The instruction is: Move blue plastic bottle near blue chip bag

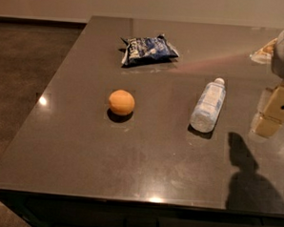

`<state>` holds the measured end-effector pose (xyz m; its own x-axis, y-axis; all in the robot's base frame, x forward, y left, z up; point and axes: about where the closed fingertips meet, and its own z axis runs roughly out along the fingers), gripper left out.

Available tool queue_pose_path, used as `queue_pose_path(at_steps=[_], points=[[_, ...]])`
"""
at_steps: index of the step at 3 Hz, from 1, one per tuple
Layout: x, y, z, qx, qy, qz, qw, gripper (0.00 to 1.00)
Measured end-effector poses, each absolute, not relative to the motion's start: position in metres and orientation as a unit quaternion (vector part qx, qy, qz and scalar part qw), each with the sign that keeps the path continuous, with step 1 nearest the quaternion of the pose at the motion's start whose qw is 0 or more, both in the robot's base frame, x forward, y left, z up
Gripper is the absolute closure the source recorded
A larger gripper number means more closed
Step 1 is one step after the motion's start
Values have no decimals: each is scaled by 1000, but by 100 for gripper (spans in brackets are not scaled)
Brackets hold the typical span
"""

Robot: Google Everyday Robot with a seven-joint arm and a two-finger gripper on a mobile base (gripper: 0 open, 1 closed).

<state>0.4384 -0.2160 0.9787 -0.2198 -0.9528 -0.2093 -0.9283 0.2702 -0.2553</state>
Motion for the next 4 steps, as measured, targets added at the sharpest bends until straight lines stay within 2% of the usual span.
queue_pose_path(at_steps=[2,4], points=[[449,-213,972,-624,764,-32,159,0],[492,-207,929,-724,675,-13,144,0]])
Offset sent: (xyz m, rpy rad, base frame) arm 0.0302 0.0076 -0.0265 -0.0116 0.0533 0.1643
